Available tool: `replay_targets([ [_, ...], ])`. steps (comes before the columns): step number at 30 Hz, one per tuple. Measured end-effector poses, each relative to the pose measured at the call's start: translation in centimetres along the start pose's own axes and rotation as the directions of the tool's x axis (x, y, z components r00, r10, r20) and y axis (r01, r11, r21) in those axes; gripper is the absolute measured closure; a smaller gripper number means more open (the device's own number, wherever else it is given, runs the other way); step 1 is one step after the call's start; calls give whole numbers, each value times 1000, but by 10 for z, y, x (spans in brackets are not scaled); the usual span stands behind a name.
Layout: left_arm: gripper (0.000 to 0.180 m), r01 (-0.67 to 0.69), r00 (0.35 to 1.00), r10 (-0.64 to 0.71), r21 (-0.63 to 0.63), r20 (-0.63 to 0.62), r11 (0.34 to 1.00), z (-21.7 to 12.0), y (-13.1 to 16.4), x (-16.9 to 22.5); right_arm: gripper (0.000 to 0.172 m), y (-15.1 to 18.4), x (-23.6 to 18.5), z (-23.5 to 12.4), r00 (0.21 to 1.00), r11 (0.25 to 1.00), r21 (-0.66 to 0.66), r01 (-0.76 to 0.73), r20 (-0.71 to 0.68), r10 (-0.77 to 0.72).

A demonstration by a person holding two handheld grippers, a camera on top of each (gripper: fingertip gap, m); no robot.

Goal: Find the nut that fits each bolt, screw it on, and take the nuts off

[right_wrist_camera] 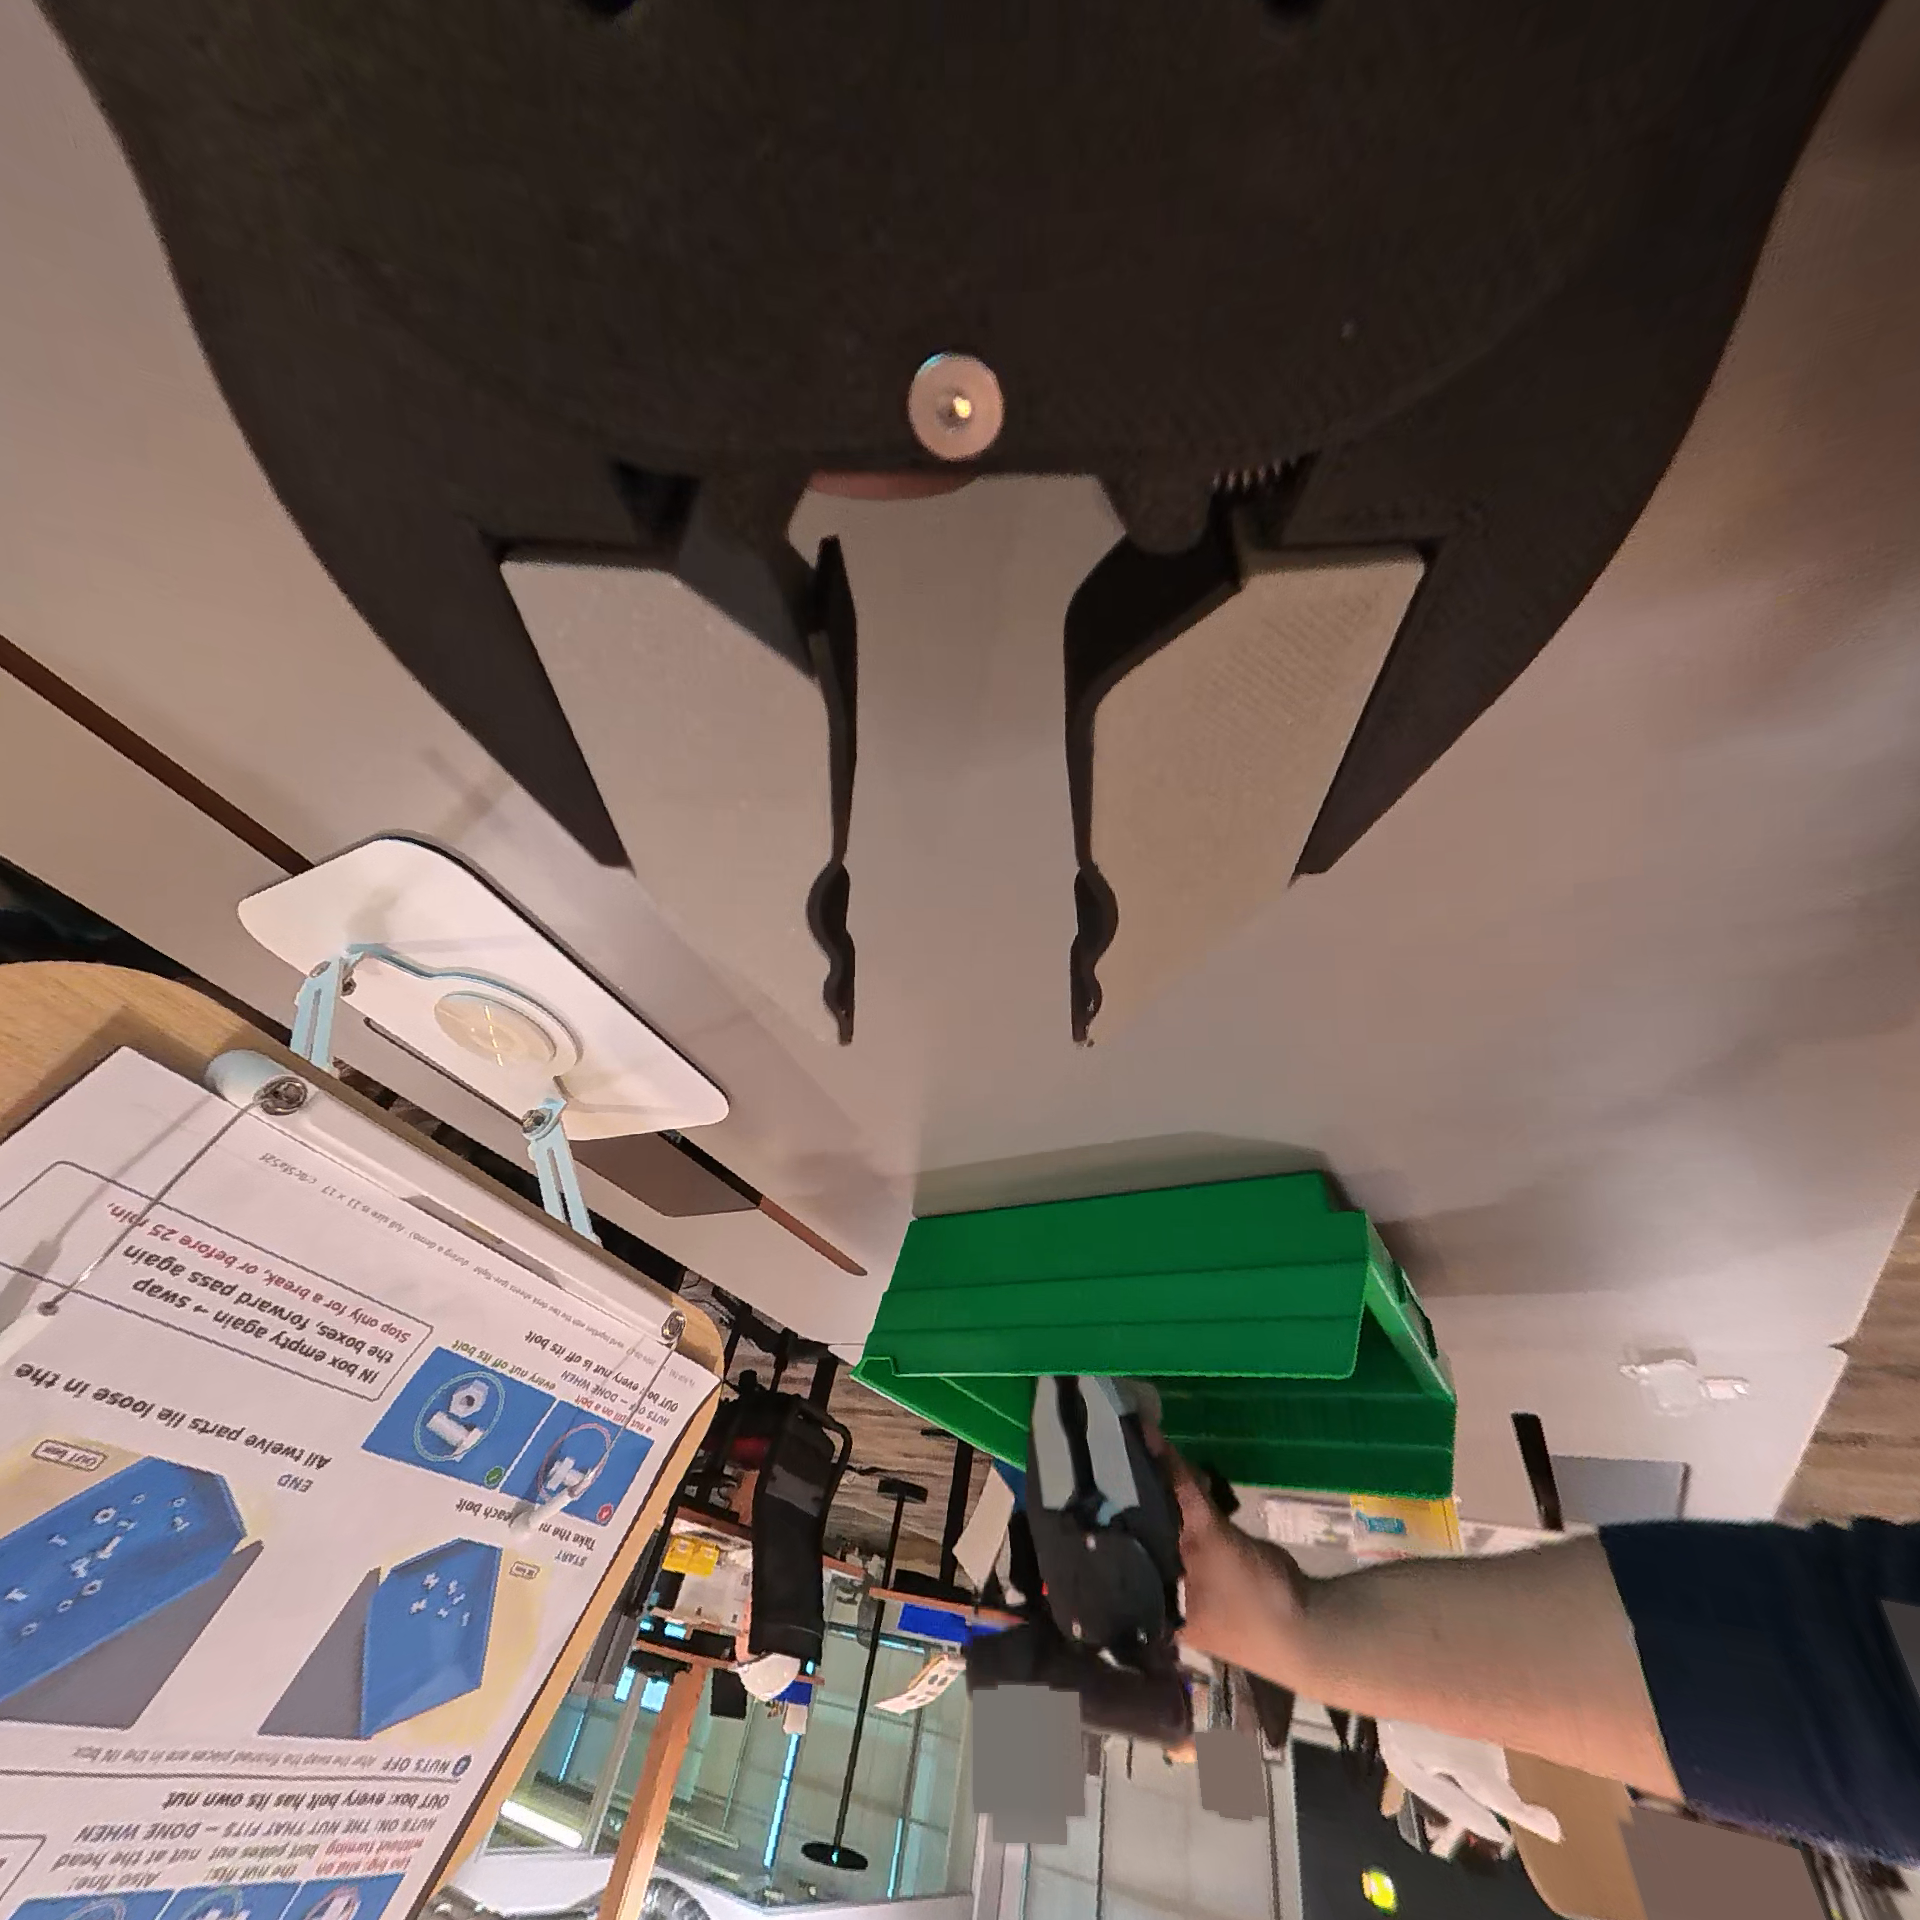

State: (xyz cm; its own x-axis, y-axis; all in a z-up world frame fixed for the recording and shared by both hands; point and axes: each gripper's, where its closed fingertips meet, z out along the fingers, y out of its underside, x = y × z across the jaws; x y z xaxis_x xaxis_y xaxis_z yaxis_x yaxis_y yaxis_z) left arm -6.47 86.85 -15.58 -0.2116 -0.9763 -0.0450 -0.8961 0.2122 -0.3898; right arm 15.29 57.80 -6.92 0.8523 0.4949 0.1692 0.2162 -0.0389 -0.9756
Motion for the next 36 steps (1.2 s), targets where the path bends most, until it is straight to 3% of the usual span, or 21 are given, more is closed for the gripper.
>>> replay_targets([
  [1,162,16,999,-15,-14,28,1000,0,3,-5,133,1,0,1,1000,1000,-4,-2,3,2],
  [7,153,78,997,-74,-180,30,981,27,32,-5,134,1,-1,1,1000,1000,-3,3,-3,-3],
  [12,150,87,996,-91,-165,-15,983,36,28,-1,134,0,0,-1,1000,1000,3,-1,-8,1],
  [17,172,55,998,-55,-183,8,981,36,33,-6,134,-2,-1,-2,1000,1000,8,2,-5,-2],
  [24,173,53,997,-45,-148,63,988,19,30,-5,135,-4,-3,-3,1000,1000,23,-15,12,15],
  [27,173,64,986,-56,-45,154,997,-16,14,-10,135,-3,-2,-2,999,999,24,-47,27,47],
  [31,173,2,959,-44,146,279,989,-77,-31,4,135,10,5,1,998,997,-33,-69,5,69],
  [34,173,-78,960,-14,314,280,946,-111,-93,58,135,18,5,3,996,994,-70,-85,7,85],
  [36,173,-89,969,-7,371,248,924,-110,-134,104,135,21,4,4,997,993,-94,-75,6,76],
])
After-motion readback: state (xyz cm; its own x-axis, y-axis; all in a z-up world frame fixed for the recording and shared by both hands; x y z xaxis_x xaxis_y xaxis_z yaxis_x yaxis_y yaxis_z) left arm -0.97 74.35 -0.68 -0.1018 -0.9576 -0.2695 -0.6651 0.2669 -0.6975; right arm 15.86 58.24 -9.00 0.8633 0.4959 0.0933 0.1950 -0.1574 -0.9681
